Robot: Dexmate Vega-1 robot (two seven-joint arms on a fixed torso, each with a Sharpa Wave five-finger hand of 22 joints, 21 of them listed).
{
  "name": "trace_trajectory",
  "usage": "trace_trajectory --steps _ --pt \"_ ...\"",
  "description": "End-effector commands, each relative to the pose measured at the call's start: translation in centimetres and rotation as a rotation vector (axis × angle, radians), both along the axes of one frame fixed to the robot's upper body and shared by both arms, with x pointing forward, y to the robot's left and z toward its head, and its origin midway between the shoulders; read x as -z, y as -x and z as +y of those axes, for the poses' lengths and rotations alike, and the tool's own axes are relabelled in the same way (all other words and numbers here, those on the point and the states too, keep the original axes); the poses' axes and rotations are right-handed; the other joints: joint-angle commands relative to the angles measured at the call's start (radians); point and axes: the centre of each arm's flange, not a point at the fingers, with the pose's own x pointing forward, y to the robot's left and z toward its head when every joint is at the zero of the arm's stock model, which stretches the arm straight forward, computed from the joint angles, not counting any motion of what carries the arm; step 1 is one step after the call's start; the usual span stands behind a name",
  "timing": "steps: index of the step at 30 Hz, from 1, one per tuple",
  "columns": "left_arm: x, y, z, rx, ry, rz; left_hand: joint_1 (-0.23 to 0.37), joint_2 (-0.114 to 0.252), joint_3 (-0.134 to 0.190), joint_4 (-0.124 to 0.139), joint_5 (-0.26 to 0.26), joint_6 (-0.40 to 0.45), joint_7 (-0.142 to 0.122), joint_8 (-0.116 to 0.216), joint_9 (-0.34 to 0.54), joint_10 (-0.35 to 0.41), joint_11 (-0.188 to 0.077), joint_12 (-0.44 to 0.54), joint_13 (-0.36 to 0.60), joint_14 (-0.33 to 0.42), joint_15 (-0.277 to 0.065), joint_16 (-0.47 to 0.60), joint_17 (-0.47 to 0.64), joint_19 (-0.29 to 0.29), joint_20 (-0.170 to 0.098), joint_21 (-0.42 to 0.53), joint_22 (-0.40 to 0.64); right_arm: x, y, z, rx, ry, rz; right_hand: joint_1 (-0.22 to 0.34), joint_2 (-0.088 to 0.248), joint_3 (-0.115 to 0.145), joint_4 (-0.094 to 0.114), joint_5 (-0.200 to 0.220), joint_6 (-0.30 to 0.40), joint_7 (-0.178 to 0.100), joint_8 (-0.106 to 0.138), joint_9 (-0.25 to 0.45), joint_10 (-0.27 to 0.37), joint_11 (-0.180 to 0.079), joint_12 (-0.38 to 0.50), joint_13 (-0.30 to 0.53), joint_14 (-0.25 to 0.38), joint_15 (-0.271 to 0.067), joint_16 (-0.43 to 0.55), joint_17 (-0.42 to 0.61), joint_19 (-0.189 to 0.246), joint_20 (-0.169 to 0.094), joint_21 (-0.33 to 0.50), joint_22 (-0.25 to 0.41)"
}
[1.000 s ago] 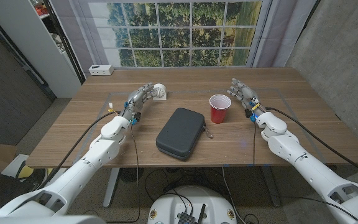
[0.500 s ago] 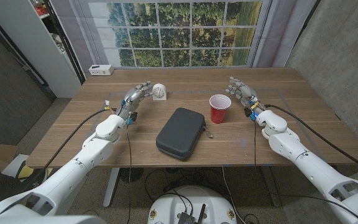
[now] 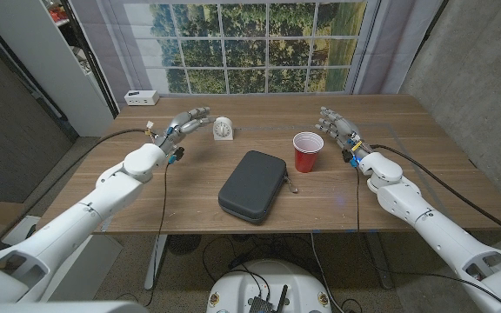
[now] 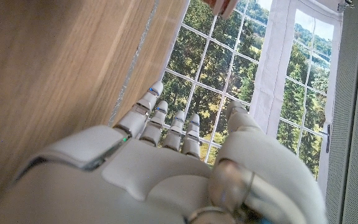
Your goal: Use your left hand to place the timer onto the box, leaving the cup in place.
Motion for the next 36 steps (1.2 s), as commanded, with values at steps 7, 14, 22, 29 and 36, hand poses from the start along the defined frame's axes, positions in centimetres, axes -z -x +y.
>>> trace_trajectory --steps 7,14,22,29,36 --pt "-9.2 0.1 -1.1 -0.167 -0.577 0.039 0.003 -0.035 -0.034 0.0 0.013 -0.019 -0.022 0.0 0.006 -0.037 -0.005 0.001 0.014 -0.035 0.0 0.003 0.005 -0.014 -0.002 -0.026 0.006 0.7 0.9 -0.2 0.005 -0.011 0.014 0.006 0.005 -0.004 -0.004 0.003 0.0 -0.024 0.006 0.003 0.003 0.015 0.01 0.008 0.016 -0.11 0.011 0.006 -0.001 -0.027 0.005 0.006" --pt "-11.5 0.0 -1.6 -0.208 -0.707 0.062 0.015 -0.046 -0.048 -0.002 0.018 -0.012 -0.027 0.005 0.006 -0.024 -0.021 0.013 0.02 -0.021 -0.014 0.014 0.004 -0.003 -0.01 -0.033 0.007 1.1 1.5 -0.3 0.01 -0.012 0.016 0.006 0.006 -0.006 -0.004 0.003 0.001 -0.032 0.007 0.004 0.006 0.016 0.011 0.009 0.02 -0.108 0.013 0.007 -0.002 -0.026 0.005 0.006" --pt "-14.1 -0.4 -1.7 -0.24 -0.809 0.088 0.025 -0.054 -0.074 0.003 0.024 0.021 -0.029 0.019 0.007 0.03 -0.032 0.043 0.029 0.045 -0.033 0.042 0.003 0.045 -0.013 -0.035 0.007 1.5 2.0 -0.4 0.008 -0.013 0.018 0.006 0.008 -0.009 -0.005 0.003 0.002 -0.036 0.008 0.004 0.009 0.014 0.013 0.01 0.024 -0.104 0.015 0.008 -0.001 -0.026 0.006 0.006" --pt "-16.2 -1.5 -2.4 -0.26 -0.952 0.156 0.028 -0.063 -0.092 0.007 0.027 0.041 -0.026 0.025 0.008 0.058 -0.04 0.056 0.033 0.071 -0.05 0.05 0.002 0.065 -0.014 -0.039 0.008 1.9 2.4 -0.4 0.001 -0.017 0.022 0.007 0.009 -0.01 -0.006 0.004 0.004 -0.034 0.009 0.004 0.013 0.013 0.015 0.011 0.027 -0.104 0.017 0.009 -0.001 -0.026 0.006 0.006" --pt "-17.7 -2.2 -3.4 -0.254 -0.995 0.176 0.031 -0.064 -0.098 0.008 0.03 0.038 -0.03 0.022 0.008 0.052 -0.043 0.054 0.035 0.069 -0.055 0.048 0.001 0.067 -0.016 -0.043 0.008 2.5 2.7 -0.4 -0.005 -0.023 0.027 0.008 0.011 -0.011 -0.007 0.004 0.005 -0.025 0.01 0.004 0.016 0.017 0.016 0.013 0.031 -0.106 0.018 0.01 -0.001 -0.026 0.007 0.006"
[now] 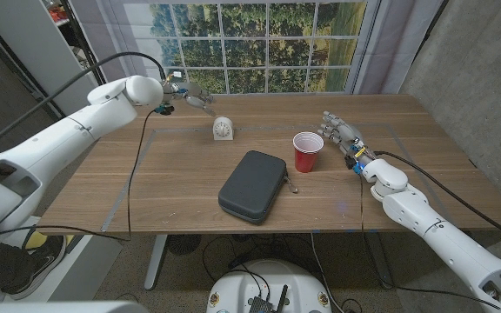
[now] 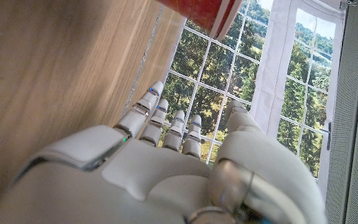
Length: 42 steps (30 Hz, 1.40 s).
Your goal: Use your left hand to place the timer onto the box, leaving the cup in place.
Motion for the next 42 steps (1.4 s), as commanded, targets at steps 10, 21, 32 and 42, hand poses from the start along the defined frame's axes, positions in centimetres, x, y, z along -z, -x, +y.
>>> trace_trajectory --steps 10,21,32,42 --pt "-4.4 -2.1 -3.3 -0.013 -0.268 0.124 0.017 -0.006 -0.012 0.003 0.013 0.021 -0.01 0.007 0.004 0.01 -0.011 0.013 0.005 0.015 -0.014 0.007 -0.001 0.015 -0.004 -0.012 0.004 1.2 0.9 -0.2 -0.012 -0.01 0.009 0.007 0.008 -0.005 0.0 0.005 0.006 0.002 0.011 0.005 0.012 0.0 0.01 0.005 0.014 -0.106 0.006 0.004 0.0 -0.025 0.008 0.001" --pt "-4.8 -4.0 -4.8 -0.008 -0.353 0.177 0.03 -0.007 -0.02 0.002 0.016 0.013 -0.015 0.001 0.004 0.02 -0.016 0.016 0.007 0.027 -0.026 0.007 -0.004 0.024 -0.008 -0.017 0.005 1.8 1.4 -0.2 -0.013 -0.013 0.008 0.008 0.01 -0.007 -0.001 0.005 0.009 0.009 0.012 0.005 0.012 0.0 0.01 0.007 0.016 -0.107 0.008 0.006 0.0 -0.026 0.008 0.001" --pt "-3.7 -6.9 -5.8 0.006 -0.382 0.222 0.047 -0.007 -0.025 0.0 0.02 0.019 -0.016 0.002 0.004 0.035 -0.024 0.02 0.008 0.039 -0.035 0.006 -0.008 0.036 -0.022 -0.021 0.005 2.2 1.5 -0.3 -0.003 -0.029 0.01 0.009 0.011 -0.01 -0.001 0.005 0.014 0.017 0.014 0.005 0.019 0.003 0.013 0.009 0.023 -0.108 0.011 0.007 -0.001 -0.025 0.008 0.001" --pt "-2.2 -7.9 -5.7 -0.018 -0.413 0.247 0.057 -0.002 -0.03 0.003 0.022 0.029 -0.019 0.004 0.004 0.047 -0.023 0.023 0.008 0.056 -0.044 0.009 -0.009 0.043 -0.028 -0.027 0.006 2.3 1.5 -0.4 0.001 -0.032 0.013 0.01 0.013 -0.012 -0.001 0.006 0.019 0.019 0.016 0.005 0.02 -0.001 0.013 0.01 0.025 -0.107 0.012 0.008 -0.002 -0.023 0.008 0.001"
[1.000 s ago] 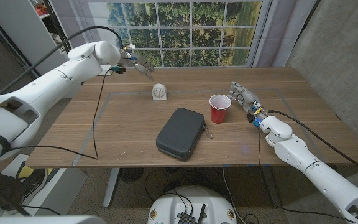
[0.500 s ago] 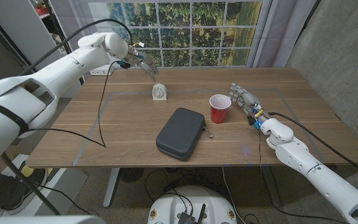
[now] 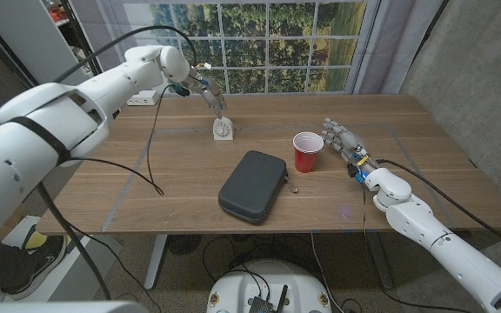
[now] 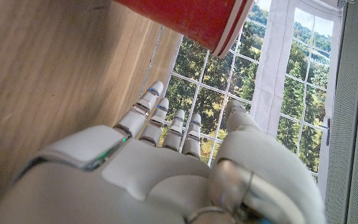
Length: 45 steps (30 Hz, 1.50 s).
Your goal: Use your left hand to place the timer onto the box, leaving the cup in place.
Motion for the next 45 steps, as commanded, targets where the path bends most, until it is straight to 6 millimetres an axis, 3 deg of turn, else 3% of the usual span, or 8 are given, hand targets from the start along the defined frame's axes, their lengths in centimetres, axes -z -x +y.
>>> trace_trajectory --steps 1,18,25,32,36,38,45 --pt "1.2 -1.2 -0.2 -0.022 -0.048 0.025 0.013 0.0 -0.007 -0.001 0.007 0.012 -0.001 0.003 0.005 0.011 0.001 0.005 0.004 0.012 -0.038 0.009 0.001 0.009 0.002 -0.008 0.006 0.3 0.1 -0.1 0.006 -0.009 0.004 0.004 0.008 -0.005 -0.003 0.006 0.005 0.008 0.008 0.005 0.012 -0.001 0.008 0.006 0.01 -0.107 0.005 0.004 -0.003 -0.023 0.004 0.002" --pt "2.9 -2.7 -1.7 -0.065 -0.086 -0.016 0.02 0.006 -0.013 0.006 0.011 0.037 -0.009 0.01 0.005 0.046 -0.004 0.014 0.005 0.039 -0.047 0.012 0.001 0.013 0.004 -0.019 0.007 0.8 0.3 0.1 0.009 -0.02 0.002 0.006 0.009 -0.008 -0.003 0.006 0.009 0.016 0.009 0.005 0.01 -0.004 0.007 0.008 0.011 -0.106 0.006 0.005 -0.003 -0.021 0.004 0.002" --pt "3.2 -3.2 -2.1 -0.091 -0.082 -0.044 0.011 0.024 -0.018 0.022 0.015 0.085 -0.008 0.026 0.007 0.11 -0.013 0.036 0.007 0.086 -0.057 0.026 0.005 0.027 0.003 -0.023 0.008 1.0 0.6 0.2 0.013 -0.022 0.001 0.006 0.009 -0.009 -0.003 0.006 0.01 0.016 0.009 0.005 0.012 -0.004 0.007 0.009 0.011 -0.106 0.006 0.006 -0.003 -0.021 0.004 0.002" --pt "3.5 -3.3 -2.5 -0.07 -0.08 -0.048 0.032 0.076 -0.002 0.028 0.025 0.183 -0.019 0.061 0.017 0.23 -0.036 0.078 0.019 0.183 -0.101 0.05 0.005 0.054 -0.003 -0.027 0.01 1.0 0.8 0.2 0.014 -0.028 0.001 0.003 0.01 -0.011 -0.001 0.006 0.01 0.014 0.009 0.005 0.012 -0.006 0.007 0.01 0.01 -0.106 0.007 0.007 -0.004 -0.019 0.004 0.002" --pt "3.7 -3.4 -2.6 -0.076 -0.078 -0.044 0.038 0.078 -0.001 0.025 0.026 0.203 -0.024 0.069 0.021 0.243 -0.04 0.082 0.023 0.204 -0.111 0.054 0.004 0.062 -0.006 -0.027 0.011 1.0 0.8 0.2 0.013 -0.03 0.0 0.003 0.011 -0.012 0.0 0.006 0.01 0.014 0.009 0.005 0.011 -0.006 0.007 0.01 0.01 -0.107 0.007 0.008 -0.006 -0.018 0.004 0.002" --pt "3.9 -3.4 -2.7 -0.078 -0.073 -0.044 0.043 0.083 0.001 0.024 0.027 0.223 -0.017 0.078 0.025 0.267 -0.061 0.091 0.027 0.219 -0.117 0.056 0.004 0.066 -0.006 -0.027 0.012 1.0 0.9 0.3 0.012 -0.03 -0.002 0.002 0.011 -0.013 0.001 0.006 0.01 0.014 0.009 0.005 0.012 -0.005 0.007 0.01 0.01 -0.107 0.007 0.008 -0.006 -0.017 0.004 0.002" --pt "3.9 -3.3 -2.9 -0.056 -0.057 -0.044 0.077 0.103 0.016 0.012 0.031 0.298 -0.028 0.114 0.042 0.322 -0.075 0.112 0.047 0.276 -0.141 0.065 0.002 0.082 0.0 -0.026 0.015 1.0 0.9 0.2 0.011 -0.029 -0.004 0.002 0.011 -0.014 0.001 0.006 0.01 0.014 0.008 0.005 0.013 -0.003 0.007 0.011 0.01 -0.107 0.007 0.009 -0.007 -0.016 0.003 0.002"
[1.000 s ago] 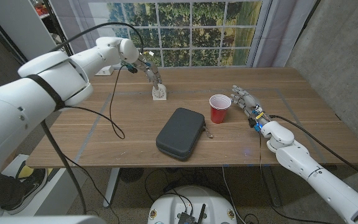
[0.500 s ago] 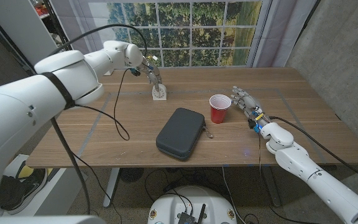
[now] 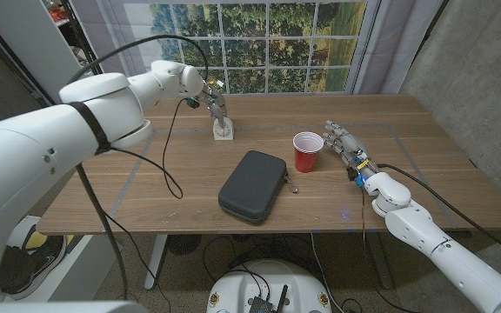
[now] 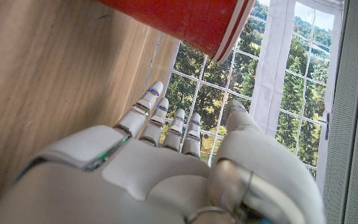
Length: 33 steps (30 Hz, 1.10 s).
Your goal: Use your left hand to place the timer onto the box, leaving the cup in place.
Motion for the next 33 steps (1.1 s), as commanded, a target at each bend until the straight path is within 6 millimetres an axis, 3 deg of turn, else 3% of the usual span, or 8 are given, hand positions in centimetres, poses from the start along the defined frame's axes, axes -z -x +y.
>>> trace_trajectory --steps 1,16,33 --pt "0.3 0.0 -0.4 0.026 0.021 0.0 0.026 0.018 0.016 -0.002 0.005 0.057 -0.006 0.029 0.016 0.043 -0.011 0.019 0.017 0.042 -0.136 0.011 0.003 0.021 0.001 -0.001 0.005 0.0 0.1 -0.1 0.0 -0.005 -0.003 -0.002 0.007 -0.004 0.002 0.006 0.007 0.003 0.009 0.005 0.007 0.001 0.003 0.001 0.01 -0.107 0.004 0.004 -0.005 -0.013 0.003 0.002" --pt "-2.5 3.0 -0.9 0.188 -0.016 0.075 0.047 0.048 0.031 0.0 -0.002 0.13 -0.011 0.071 0.045 0.096 -0.015 0.042 0.05 0.076 -0.152 0.01 0.007 0.032 -0.002 0.002 0.009 0.2 0.0 -0.2 -0.006 -0.002 -0.007 -0.001 0.008 -0.006 0.003 0.007 0.008 0.002 0.009 0.005 0.009 0.002 0.003 0.002 0.012 -0.106 0.005 0.005 -0.008 -0.012 0.003 0.002" --pt "-8.0 9.8 -1.6 0.209 -0.127 -0.007 0.049 0.057 0.034 0.004 -0.007 0.137 -0.013 0.079 0.058 0.105 -0.02 0.046 0.066 0.081 -0.157 0.007 0.012 0.035 -0.002 0.004 0.011 0.3 0.0 -0.5 -0.012 -0.004 -0.017 -0.001 0.01 -0.007 0.004 0.007 0.01 0.001 0.009 0.005 0.011 0.003 0.004 0.004 0.013 -0.107 0.006 0.006 -0.009 -0.012 0.003 0.002"
